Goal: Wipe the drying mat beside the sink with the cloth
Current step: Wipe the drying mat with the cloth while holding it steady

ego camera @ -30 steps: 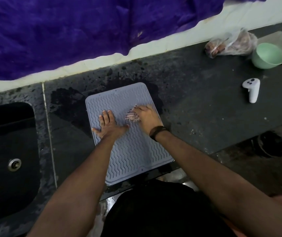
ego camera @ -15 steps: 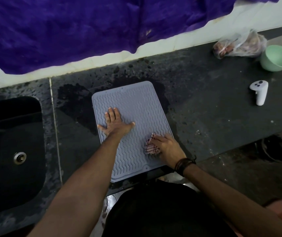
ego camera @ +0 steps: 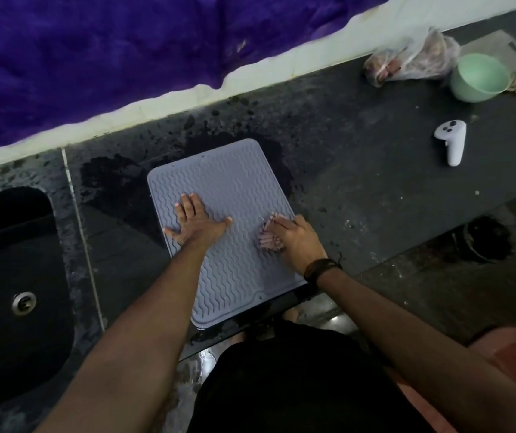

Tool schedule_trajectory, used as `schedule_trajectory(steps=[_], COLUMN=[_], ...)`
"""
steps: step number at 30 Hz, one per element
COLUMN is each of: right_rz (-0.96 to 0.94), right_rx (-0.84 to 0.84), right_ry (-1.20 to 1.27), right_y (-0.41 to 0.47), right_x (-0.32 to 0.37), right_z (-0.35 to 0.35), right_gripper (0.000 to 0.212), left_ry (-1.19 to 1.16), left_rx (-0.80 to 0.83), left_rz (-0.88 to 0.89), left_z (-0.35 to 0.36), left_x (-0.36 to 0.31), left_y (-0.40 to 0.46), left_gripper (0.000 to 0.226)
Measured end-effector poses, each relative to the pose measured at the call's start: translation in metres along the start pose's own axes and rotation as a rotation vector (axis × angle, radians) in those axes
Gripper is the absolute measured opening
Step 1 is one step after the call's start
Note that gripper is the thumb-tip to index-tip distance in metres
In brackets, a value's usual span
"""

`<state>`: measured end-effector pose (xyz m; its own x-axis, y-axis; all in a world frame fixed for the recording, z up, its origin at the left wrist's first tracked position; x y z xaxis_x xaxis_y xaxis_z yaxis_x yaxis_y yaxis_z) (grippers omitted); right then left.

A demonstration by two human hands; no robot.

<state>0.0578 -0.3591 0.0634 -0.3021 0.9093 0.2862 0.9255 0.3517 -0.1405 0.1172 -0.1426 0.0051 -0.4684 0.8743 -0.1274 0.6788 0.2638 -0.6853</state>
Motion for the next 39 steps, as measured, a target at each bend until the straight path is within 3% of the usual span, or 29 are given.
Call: schedule_trajectory(steps=[4,7,11,14,18,21,26,29,35,39], right_rz=[-0.02,-0.01,0.034,0.062,0.097,0.069,0.038,0.038,0.018,-0.058], right_rx=[0.056,0.116,0.056,-0.033,0.03,0.023,-0.008,-0.005,-0.065,0.063], right_ry=[-0.013,-0.039,-0.014,0.002,-0.059,-0.048,-0.033,-0.035,0.071,0.022], right_y=[-0.064,-0.081,-0.048,-0.009,0.01,-0.018,-0.092,-0.109,-0.059,-0.02], right_x=[0.0,-0.001,-0.009,-0.011,-0.016,-0.019,-0.024,-0.024,-0.003,0.027], right_z=[0.006,0.008,-0.012,-0.023,-0.011,-0.003,0.002,0.001,-0.018,0.003], right_gripper=[0.064,0.065,0.047,0.053,0.056,0.054,0.071,0.066,0.06,0.054], left_ry=[0.0,-0.008,-0.007,-0.004,0.003,0.01,0.002,0.0,0.003,0.002], left_rx=[-0.006,-0.007,-0.023,-0.028,-0.014,-0.02,-0.021,-0.02,-0.037,-0.039], left_rz=[0.003,0.011,0.016,0.02,0.008,-0.004,-0.003,-0.001,0.009,0.01], left_z=[0.001,0.001,-0.001,-0.001,-0.003,-0.002,-0.003,-0.003,-0.003,-0.003], left_x=[0.001,0.0,0.0,0.0,-0.001,-0.001,-0.002,-0.002,-0.003,-0.002], left_y=[0.0,-0.001,-0.003,-0.005,-0.006,-0.006,-0.006,-0.007,-0.007,-0.004], left_gripper=[0.118,0.117,0.116,0.116,0.117,0.117,0.116,0.115,0.114,0.116])
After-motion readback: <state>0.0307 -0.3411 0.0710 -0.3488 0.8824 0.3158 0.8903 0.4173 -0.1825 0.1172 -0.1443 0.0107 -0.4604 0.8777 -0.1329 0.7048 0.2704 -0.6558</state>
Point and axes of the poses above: each hand's wrist, its own y-axis towards the middle knuckle, its own z-axis out of the palm, x = y × z, the point moved 9 cm from there along y, towards the middle knuckle, and after that the axes turned 6 degrees about -z, right-handed, at the moved point
